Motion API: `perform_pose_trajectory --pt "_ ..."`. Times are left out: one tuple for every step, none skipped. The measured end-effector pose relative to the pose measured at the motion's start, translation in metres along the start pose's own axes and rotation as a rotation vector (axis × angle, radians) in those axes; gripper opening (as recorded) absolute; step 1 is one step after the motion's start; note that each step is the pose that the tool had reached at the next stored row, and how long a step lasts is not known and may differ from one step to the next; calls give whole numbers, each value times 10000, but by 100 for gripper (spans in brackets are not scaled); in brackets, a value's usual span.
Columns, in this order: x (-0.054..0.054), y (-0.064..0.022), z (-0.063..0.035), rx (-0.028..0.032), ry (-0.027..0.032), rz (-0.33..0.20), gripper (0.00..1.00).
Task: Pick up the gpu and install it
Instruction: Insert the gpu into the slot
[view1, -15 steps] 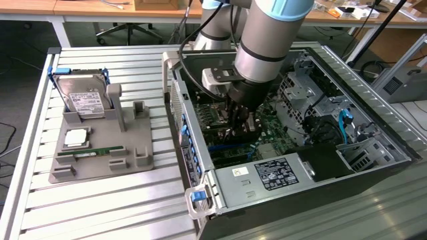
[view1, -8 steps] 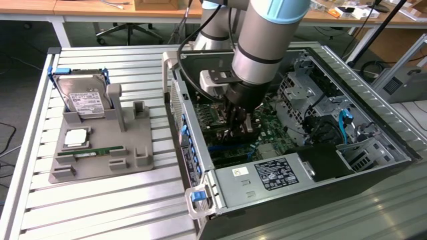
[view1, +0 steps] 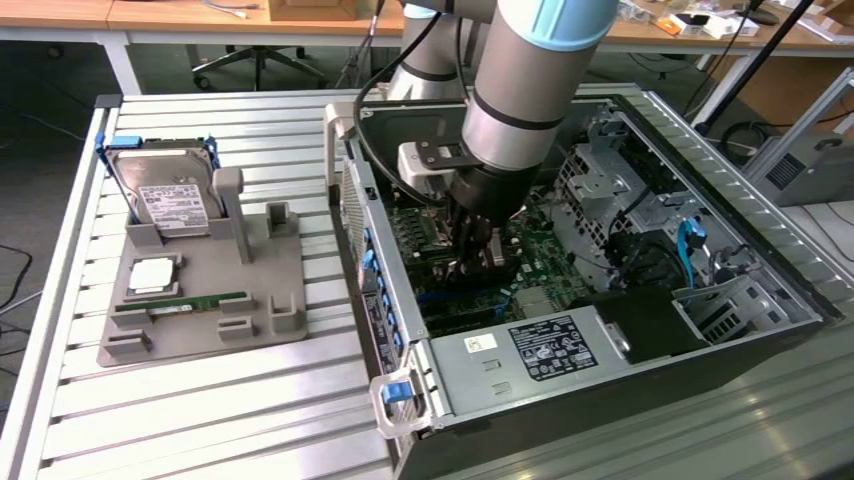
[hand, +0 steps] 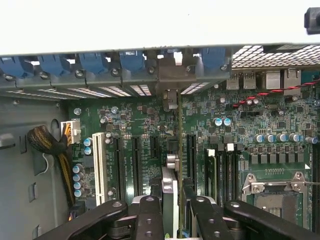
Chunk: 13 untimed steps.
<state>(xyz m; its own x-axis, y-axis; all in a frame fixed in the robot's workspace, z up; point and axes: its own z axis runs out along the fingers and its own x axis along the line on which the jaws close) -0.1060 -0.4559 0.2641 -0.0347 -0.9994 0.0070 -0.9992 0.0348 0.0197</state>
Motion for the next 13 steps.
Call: perform_pose_trajectory --pt "0 0 0 0 1 1 27" --pt "0 0 0 0 0 0 27" --pt "0 0 0 0 0 0 27" --pt "0 0 0 0 0 1 27" --pt "0 1 0 0 0 3 27" --pt "0 2 0 0 0 17 27" --pt "0 2 0 0 -1 31 27" --pt "1 3 0 0 0 44 27" --pt "1 4 0 0 -1 53 27" --pt "1 5 1 0 -2 58 27" --pt "1 5 0 0 -2 60 27" --pt "1 5 0 0 -2 60 27" --pt "1 5 0 -1 -1 61 27"
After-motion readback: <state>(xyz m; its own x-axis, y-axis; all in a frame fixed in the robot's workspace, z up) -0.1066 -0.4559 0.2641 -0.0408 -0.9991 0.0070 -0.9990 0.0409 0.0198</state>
